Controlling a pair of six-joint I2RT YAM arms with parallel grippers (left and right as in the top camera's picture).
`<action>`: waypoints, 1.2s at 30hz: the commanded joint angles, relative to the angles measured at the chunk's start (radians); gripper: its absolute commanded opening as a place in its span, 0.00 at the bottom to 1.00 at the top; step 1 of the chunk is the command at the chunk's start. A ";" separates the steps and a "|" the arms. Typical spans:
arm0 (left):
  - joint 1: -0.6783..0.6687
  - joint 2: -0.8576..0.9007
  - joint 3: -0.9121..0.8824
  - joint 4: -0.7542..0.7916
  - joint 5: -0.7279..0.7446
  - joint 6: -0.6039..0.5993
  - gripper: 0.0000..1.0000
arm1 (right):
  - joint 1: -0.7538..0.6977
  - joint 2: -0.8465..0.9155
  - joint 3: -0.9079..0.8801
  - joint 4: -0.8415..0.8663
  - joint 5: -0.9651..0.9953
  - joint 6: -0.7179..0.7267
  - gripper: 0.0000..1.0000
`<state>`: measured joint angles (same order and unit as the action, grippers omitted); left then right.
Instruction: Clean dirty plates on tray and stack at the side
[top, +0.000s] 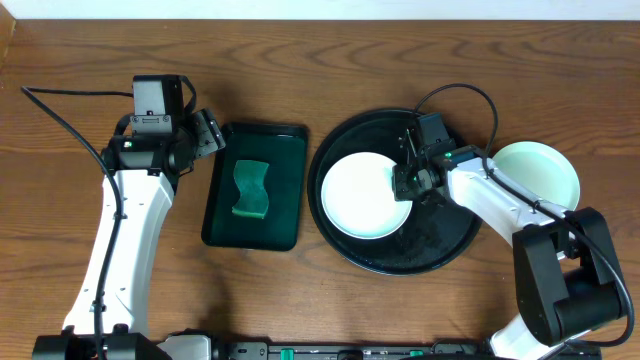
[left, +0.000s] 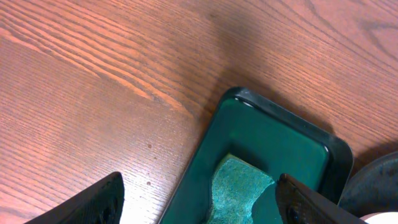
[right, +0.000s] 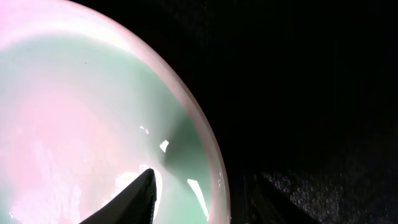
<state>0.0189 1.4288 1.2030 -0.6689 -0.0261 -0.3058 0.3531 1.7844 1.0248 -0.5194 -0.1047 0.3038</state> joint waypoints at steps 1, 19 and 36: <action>0.004 0.002 0.012 0.000 -0.012 0.010 0.78 | 0.010 -0.017 -0.007 0.000 0.004 0.002 0.44; 0.004 0.002 0.012 0.000 -0.012 0.010 0.78 | 0.010 -0.017 -0.027 0.011 0.051 0.002 0.44; 0.004 0.002 0.012 0.000 -0.012 0.010 0.79 | 0.010 -0.017 -0.027 0.019 0.051 0.002 0.20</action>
<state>0.0189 1.4288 1.2030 -0.6689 -0.0265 -0.3058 0.3531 1.7844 1.0046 -0.5034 -0.0666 0.3065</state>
